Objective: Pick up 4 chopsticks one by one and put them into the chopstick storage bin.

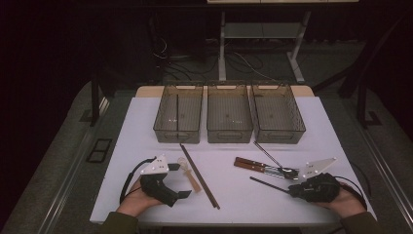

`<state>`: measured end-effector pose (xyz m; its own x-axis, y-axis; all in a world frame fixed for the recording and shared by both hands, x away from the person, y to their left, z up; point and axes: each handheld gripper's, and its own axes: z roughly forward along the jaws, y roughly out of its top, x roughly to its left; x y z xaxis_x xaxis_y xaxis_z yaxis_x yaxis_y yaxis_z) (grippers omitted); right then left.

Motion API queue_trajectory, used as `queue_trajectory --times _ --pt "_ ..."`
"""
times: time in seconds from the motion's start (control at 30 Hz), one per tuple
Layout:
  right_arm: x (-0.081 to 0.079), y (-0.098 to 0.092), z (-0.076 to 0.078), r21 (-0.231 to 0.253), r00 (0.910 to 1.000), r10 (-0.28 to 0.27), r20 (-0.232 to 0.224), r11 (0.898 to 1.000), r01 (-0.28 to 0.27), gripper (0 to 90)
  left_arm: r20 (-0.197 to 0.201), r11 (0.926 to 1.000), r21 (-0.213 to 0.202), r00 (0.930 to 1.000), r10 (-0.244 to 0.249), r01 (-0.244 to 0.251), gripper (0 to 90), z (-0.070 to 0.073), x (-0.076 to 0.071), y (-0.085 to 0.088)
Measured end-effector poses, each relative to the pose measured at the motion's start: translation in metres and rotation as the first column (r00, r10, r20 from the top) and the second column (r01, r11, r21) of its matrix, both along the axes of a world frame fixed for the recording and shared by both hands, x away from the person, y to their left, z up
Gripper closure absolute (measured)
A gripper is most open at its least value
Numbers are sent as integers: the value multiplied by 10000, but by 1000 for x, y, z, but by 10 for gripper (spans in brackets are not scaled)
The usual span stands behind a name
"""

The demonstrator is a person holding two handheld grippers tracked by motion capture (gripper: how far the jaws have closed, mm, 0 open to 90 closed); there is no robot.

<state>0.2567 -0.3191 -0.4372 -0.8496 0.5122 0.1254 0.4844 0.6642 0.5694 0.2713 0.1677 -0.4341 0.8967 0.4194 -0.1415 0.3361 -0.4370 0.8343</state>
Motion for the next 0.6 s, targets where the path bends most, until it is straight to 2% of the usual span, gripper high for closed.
queue_trajectory --times 0.23,0.3,0.6 --pt "-2 1 -2 -82 9993 234 304 9997 -231 818 2 10000 22 10000 -23 23 0 0 0 0" --pt "-2 1 -2 -58 9989 335 342 9994 -334 849 -6 10000 15 10000 -24 24 0 0 0 -1" --pt "-1 1 -2 -19 9981 511 358 9987 -511 862 8 10000 17 10000 -27 27 0 -1 0 -2"
